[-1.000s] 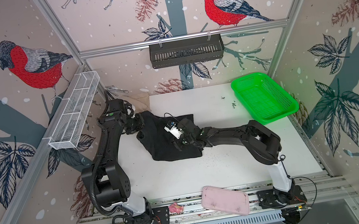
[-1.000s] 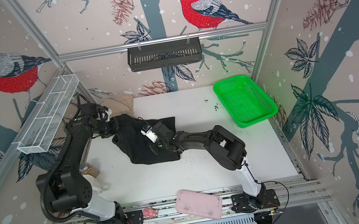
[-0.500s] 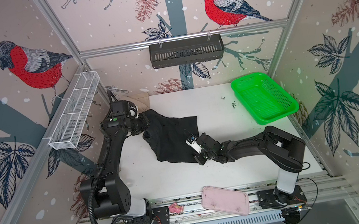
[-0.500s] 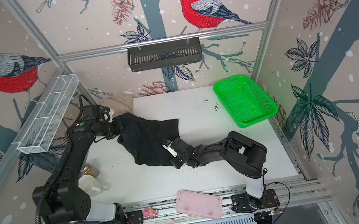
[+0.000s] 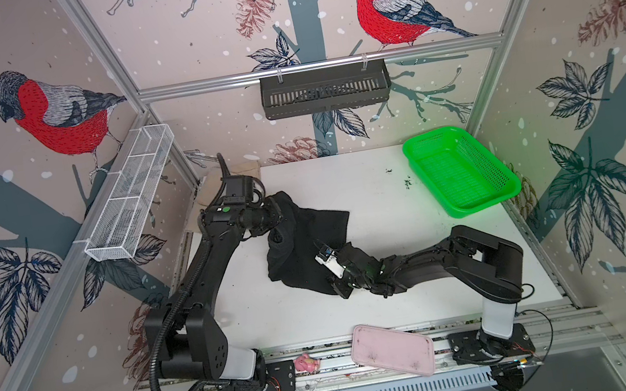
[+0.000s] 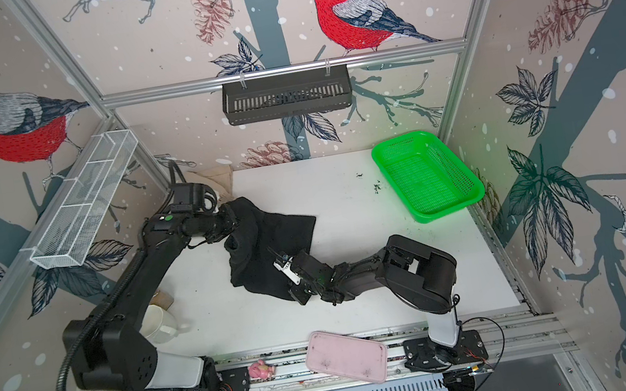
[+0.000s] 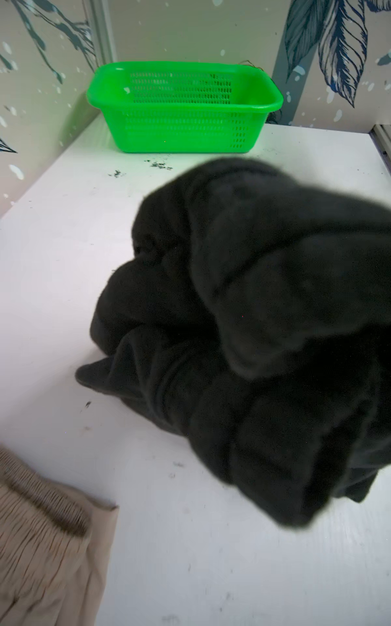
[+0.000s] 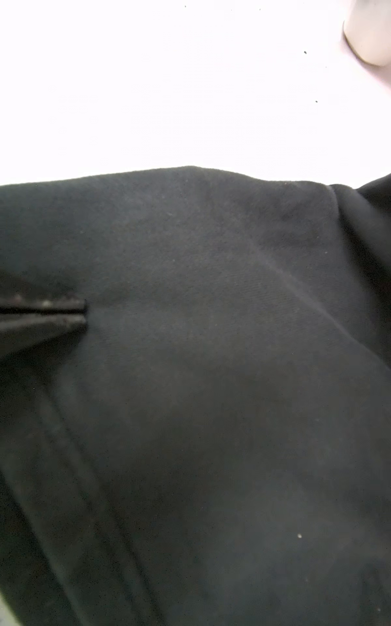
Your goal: Fold and stack the shorts
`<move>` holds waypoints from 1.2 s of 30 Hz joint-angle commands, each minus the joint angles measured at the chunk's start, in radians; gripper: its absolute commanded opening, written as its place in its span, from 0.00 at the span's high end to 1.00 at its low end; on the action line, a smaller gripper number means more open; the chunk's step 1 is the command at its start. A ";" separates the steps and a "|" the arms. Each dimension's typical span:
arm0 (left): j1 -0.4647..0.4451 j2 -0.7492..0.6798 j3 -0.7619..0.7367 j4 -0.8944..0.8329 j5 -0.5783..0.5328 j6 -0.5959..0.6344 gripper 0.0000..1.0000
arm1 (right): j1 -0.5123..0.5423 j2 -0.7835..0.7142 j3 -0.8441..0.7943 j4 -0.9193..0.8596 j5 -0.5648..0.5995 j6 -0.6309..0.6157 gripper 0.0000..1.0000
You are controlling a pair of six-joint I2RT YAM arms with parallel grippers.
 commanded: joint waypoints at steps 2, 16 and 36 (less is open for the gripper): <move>-0.089 0.074 0.054 -0.040 -0.076 0.074 1.00 | 0.001 0.005 0.009 0.011 0.003 0.006 0.82; -0.312 0.231 0.088 -0.034 -0.096 0.124 0.38 | -0.062 -0.213 -0.110 0.057 -0.100 0.074 0.48; -0.025 -0.030 -0.004 0.045 -0.197 0.137 0.04 | -0.168 -0.234 0.214 -0.230 -0.132 0.016 0.54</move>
